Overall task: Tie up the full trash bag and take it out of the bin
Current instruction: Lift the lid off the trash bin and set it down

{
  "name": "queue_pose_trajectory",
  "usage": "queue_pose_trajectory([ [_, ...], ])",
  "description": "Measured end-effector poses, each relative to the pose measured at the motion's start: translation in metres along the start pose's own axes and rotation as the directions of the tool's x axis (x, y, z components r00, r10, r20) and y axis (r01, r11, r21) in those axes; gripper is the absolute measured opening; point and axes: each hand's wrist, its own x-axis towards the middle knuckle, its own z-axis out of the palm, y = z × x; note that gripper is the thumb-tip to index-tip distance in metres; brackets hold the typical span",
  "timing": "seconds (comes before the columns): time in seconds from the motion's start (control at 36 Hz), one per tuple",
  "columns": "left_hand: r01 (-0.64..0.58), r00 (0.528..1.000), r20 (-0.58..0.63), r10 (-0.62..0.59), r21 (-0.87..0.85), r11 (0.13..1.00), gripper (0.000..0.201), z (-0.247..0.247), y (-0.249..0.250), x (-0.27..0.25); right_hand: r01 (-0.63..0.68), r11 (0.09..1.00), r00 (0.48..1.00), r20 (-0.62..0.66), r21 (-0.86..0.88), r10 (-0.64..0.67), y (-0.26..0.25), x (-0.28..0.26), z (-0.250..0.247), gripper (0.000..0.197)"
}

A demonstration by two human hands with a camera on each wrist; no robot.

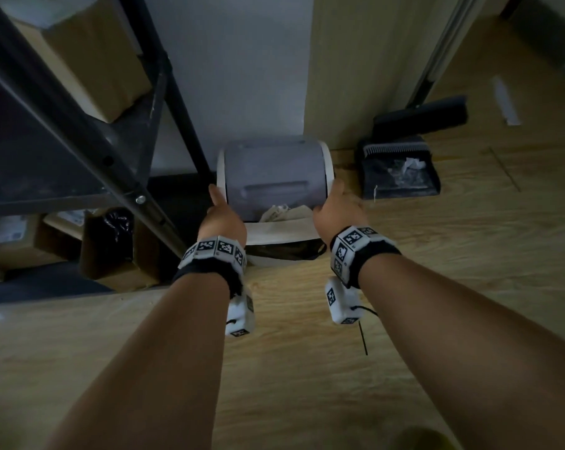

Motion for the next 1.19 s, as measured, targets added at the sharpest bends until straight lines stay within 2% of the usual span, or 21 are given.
queue_pose_trajectory([
  [0.22,-0.017,0.999,-0.04,0.017,0.006,1.0,0.062,0.002,0.002,-0.016,-0.079,0.992,0.996,-0.023,0.103,0.081,0.0,-0.007,0.007,0.046],
  [0.36,0.074,0.997,0.006,-0.074,0.051,0.996,0.07,0.007,-0.001,-0.036,-0.088,0.985,0.996,-0.019,0.15,0.092,0.015,-0.026,0.012,0.055],
  [0.47,-0.026,0.999,-0.045,0.027,0.042,0.999,0.06,0.012,-0.01,-0.061,-0.092,0.98,0.994,-0.047,0.178,0.101,0.029,-0.044,0.017,0.051],
  [0.61,-0.059,0.997,-0.051,0.061,0.052,0.997,0.061,0.015,-0.018,-0.093,-0.085,0.984,0.995,-0.031,0.155,0.091,0.043,-0.066,0.018,0.049],
  [0.75,-0.063,0.998,-0.019,0.066,0.108,0.992,0.065,0.021,-0.025,-0.117,-0.11,0.988,0.994,0.005,0.11,0.11,0.056,-0.085,0.014,0.066],
  [0.83,-0.002,0.999,0.038,-0.005,0.195,0.981,0.075,0.021,-0.025,-0.123,-0.057,0.99,0.998,0.04,0.128,0.052,0.066,-0.095,0.011,0.067],
  [0.97,-0.001,1.0,0.02,0.0,0.051,0.999,0.066,0.016,-0.034,-0.129,0.061,0.997,0.997,-0.04,0.048,-0.059,0.075,-0.109,0.003,0.047],
  [1.03,-0.05,0.998,-0.049,0.05,0.001,0.999,0.06,0.016,-0.037,-0.133,0.138,0.99,0.976,-0.17,0.0,-0.136,0.075,-0.116,0.001,0.041],
  [1.08,-0.157,0.976,-0.15,0.158,0.016,0.987,0.055,0.018,-0.039,-0.138,0.238,0.969,0.926,-0.286,-0.06,-0.246,0.072,-0.122,0.002,0.035],
  [1.19,-0.337,0.902,-0.247,0.353,0.106,0.936,0.048,0.028,-0.047,-0.143,0.433,0.89,0.831,-0.321,-0.141,-0.455,0.066,-0.133,0.012,0.031],
])
